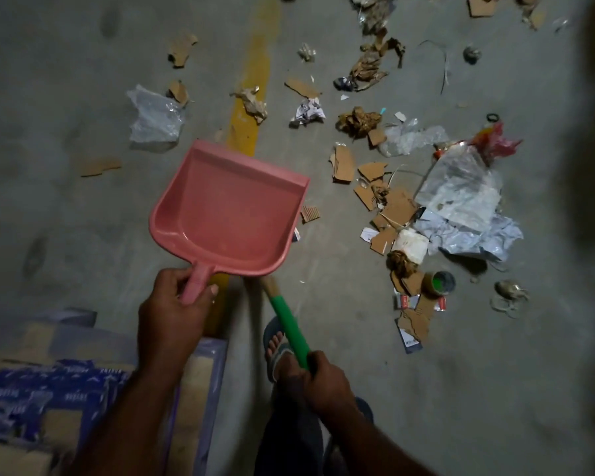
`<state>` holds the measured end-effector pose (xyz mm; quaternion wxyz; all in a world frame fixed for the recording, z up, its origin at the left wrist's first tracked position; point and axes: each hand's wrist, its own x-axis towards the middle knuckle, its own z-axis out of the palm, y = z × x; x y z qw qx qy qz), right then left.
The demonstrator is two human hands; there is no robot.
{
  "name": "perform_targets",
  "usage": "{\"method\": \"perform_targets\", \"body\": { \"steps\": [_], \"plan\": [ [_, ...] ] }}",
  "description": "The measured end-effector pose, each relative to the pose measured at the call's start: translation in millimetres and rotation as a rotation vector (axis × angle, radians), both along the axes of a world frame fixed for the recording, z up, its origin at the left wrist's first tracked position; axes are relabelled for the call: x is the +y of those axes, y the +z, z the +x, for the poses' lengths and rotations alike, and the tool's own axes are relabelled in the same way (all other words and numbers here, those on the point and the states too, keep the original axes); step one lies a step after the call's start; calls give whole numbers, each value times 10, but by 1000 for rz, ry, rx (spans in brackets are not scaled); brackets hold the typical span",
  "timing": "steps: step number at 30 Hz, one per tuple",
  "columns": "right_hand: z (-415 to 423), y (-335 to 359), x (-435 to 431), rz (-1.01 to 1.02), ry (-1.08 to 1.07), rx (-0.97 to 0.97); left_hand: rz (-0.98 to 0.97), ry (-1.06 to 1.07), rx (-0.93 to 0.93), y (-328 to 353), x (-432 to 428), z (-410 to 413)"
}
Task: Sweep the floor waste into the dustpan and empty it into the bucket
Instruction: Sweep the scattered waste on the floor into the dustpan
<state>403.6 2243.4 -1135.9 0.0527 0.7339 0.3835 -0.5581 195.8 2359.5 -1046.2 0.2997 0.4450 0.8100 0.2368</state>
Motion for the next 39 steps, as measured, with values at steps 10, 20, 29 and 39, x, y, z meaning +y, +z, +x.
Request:
{"method": "perform_targets", "body": {
  "steps": [10, 20, 29, 39],
  "plan": [
    [931, 257, -543, 189, -175, -183, 33, 80, 9, 277, -845, 116],
    [53, 906, -187, 298, 9, 169, 119, 145, -33, 764, -845, -158],
    [-1413, 474, 972, 332, 377, 206, 77, 297, -62, 247, -434, -1098],
    [-3027, -116, 2686, 320, 484, 148, 43, 530, 97, -89, 370, -2145]
  ]
}}
